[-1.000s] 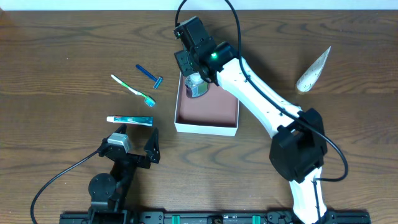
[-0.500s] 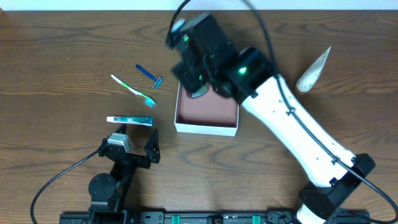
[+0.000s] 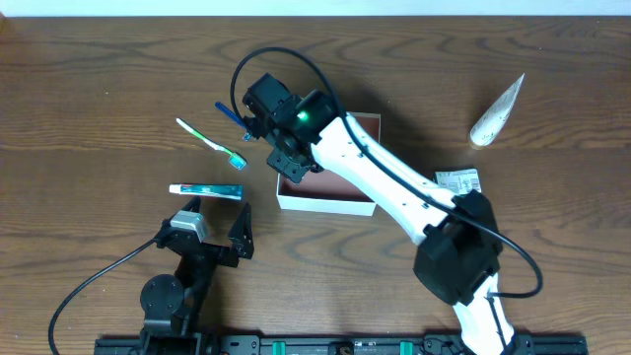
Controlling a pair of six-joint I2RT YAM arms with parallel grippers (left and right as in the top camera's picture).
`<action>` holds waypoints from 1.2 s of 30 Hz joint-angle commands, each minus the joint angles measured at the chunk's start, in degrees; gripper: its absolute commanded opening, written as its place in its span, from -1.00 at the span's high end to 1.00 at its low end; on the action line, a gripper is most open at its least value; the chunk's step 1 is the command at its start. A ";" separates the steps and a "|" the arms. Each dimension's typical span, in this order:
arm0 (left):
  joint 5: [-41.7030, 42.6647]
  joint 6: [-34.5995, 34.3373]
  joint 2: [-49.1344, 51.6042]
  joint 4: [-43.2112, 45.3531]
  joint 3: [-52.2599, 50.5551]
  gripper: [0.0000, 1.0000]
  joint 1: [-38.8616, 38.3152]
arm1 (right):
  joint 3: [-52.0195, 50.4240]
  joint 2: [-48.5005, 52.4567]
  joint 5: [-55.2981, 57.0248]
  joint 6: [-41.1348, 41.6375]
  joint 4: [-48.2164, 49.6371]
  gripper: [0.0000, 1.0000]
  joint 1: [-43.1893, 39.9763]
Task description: Pack container
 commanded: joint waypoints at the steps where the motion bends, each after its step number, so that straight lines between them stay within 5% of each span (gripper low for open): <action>1: 0.59 0.81 -0.28 -1.95 -1.03 -0.96 0.35 | -0.24 1.44 4.90 -2.82 0.00 -0.11 0.24; 36: 0.59 0.81 -0.28 -1.95 -1.03 -0.96 0.35 | -0.24 4.22 3.72 -3.56 9.03 -0.11 -3.02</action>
